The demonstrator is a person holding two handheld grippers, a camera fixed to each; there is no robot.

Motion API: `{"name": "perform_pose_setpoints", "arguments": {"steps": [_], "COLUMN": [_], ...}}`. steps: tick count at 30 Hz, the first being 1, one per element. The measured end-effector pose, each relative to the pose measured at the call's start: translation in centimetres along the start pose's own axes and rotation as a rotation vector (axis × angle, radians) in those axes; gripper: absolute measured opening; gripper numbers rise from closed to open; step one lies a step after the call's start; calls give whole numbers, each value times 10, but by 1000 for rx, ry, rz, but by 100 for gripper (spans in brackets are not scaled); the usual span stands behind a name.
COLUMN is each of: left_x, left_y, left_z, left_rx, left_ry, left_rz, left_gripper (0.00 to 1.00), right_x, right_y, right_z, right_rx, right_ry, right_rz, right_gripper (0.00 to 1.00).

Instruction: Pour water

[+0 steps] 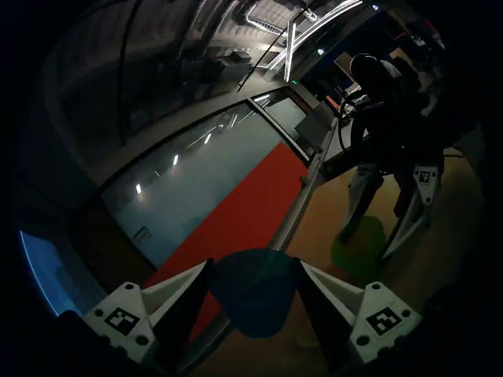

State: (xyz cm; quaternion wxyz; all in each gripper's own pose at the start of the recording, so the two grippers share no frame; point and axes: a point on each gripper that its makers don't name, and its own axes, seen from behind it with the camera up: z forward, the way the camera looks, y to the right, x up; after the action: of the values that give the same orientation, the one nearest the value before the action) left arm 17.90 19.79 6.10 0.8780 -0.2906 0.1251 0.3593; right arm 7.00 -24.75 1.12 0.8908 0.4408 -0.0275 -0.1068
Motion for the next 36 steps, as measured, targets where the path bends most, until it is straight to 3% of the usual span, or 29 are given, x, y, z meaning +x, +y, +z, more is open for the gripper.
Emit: {"name": "perform_pose_setpoints", "arguments": {"steps": [21, 36], "left_x": [37, 46], "left_y": [-16, -16], "left_z": [11, 12], "left_rx": [27, 33], "left_ry": [40, 39], "left_rz": [199, 311], "left_gripper": [90, 90], "right_x": [-1, 1], "right_y": [-12, -19], "right_z": [3, 6], "right_rx": [25, 38], "right_ry": [6, 9], "right_rz": [0, -9], "right_gripper": [100, 100]}}
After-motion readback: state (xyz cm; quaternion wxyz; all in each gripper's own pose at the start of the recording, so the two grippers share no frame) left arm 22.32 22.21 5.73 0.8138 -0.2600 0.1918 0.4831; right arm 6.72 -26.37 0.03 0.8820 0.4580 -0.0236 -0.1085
